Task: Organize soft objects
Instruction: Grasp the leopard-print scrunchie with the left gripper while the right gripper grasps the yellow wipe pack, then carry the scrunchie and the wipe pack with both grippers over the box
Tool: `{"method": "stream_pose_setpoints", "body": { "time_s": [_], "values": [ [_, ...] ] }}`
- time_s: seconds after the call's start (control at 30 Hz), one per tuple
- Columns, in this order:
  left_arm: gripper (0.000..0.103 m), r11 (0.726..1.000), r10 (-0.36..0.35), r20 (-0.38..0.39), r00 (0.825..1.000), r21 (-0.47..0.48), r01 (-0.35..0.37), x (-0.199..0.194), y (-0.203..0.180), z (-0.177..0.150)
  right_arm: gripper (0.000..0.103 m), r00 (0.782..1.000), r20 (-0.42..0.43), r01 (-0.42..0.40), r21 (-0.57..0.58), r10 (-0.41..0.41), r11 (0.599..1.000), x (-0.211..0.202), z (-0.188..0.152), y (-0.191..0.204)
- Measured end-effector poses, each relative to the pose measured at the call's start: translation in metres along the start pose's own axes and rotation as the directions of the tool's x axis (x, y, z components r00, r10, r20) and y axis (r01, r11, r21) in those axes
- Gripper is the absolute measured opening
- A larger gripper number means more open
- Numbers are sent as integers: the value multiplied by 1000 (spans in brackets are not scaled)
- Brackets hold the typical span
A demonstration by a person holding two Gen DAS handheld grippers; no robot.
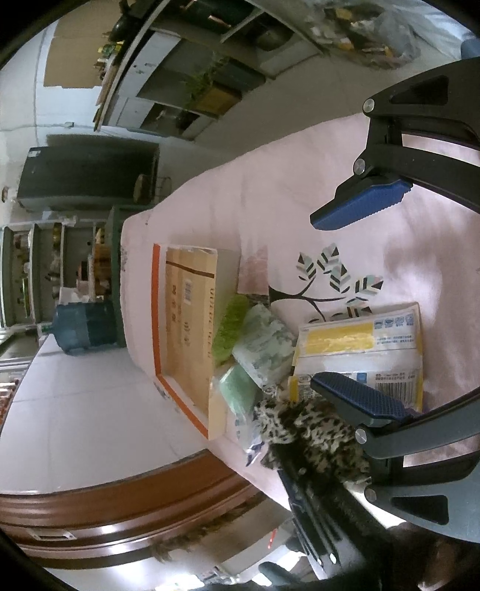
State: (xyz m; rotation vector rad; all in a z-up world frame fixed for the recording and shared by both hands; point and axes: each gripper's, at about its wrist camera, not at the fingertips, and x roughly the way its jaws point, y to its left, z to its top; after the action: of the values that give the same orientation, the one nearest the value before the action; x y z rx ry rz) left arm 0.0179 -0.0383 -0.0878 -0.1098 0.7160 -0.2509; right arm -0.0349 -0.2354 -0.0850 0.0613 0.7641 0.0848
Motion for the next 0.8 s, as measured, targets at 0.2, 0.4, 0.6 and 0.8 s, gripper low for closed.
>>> {"method": "stream_pose_setpoints", "body": {
  "time_s": [0.2, 0.4, 0.6, 0.8],
  "values": [
    [5, 998, 44, 110, 993, 29, -48, -27, 1, 13, 80, 996, -49, -79, -1, 79, 997, 12, -3, 6],
    [5, 998, 62, 133, 989, 24, -66, -39, 8, 20, 80, 982, -116, -144, 25, 146, 989, 36, -8, 17],
    [5, 999, 54, 118, 992, -5, -54, -37, 17, 19, 81, 963, -192, -180, 66, 189, 982, 64, -10, 16],
    [5, 999, 49, 95, 994, -14, -48, -31, 19, 17, 81, 948, -236, -202, 81, 216, 976, 81, -15, 19]
  ]
}}
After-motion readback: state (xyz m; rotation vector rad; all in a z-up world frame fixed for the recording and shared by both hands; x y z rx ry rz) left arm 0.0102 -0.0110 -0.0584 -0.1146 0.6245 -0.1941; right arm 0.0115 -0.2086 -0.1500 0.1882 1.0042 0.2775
